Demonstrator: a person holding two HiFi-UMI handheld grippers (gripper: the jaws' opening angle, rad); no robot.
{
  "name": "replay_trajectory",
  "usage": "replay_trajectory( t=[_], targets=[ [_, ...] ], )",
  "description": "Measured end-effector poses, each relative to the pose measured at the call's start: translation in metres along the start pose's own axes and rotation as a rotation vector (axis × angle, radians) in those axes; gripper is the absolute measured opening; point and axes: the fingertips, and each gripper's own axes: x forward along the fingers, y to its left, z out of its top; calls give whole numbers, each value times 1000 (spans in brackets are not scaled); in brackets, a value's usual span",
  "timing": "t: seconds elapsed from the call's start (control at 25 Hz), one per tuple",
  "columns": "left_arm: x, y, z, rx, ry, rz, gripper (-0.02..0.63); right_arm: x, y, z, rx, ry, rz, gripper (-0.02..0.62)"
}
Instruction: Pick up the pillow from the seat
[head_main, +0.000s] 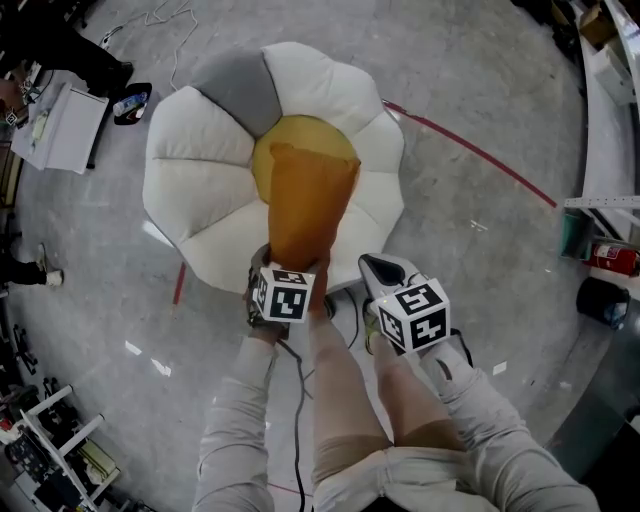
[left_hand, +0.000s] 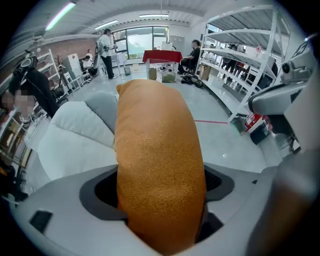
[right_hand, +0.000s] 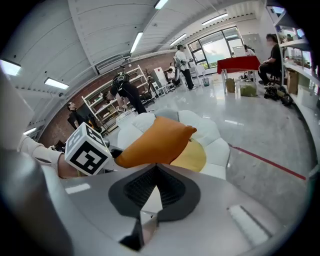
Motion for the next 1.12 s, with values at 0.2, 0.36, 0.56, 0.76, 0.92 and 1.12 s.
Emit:
replay_trajectory(
  t=[0.2,0.36,0.56,0.76,0.92,1.12],
  targets=[
    [-42,-28,-16,-109,-53,0,437,-34,8,-10,-39,25,4,0],
    [-83,-53,-19,-135,-121,6,437,-61,20,-15,-79,45,16,0],
    [-128,-83,-26,-215,-175,-12,439,-92,33,-21,-128,64,24,0],
    [-167,-102,-28,-290,-227,-11,439,-117,46,-16,-157,51,36,0],
    [-193,-112,-26,-329,-282,-3,439,-137,54,-11,-182,33,46,0],
    [-228,-118,-16,-373,-353,21,439,-167,63,-2,-183,-9,62,0]
  ],
)
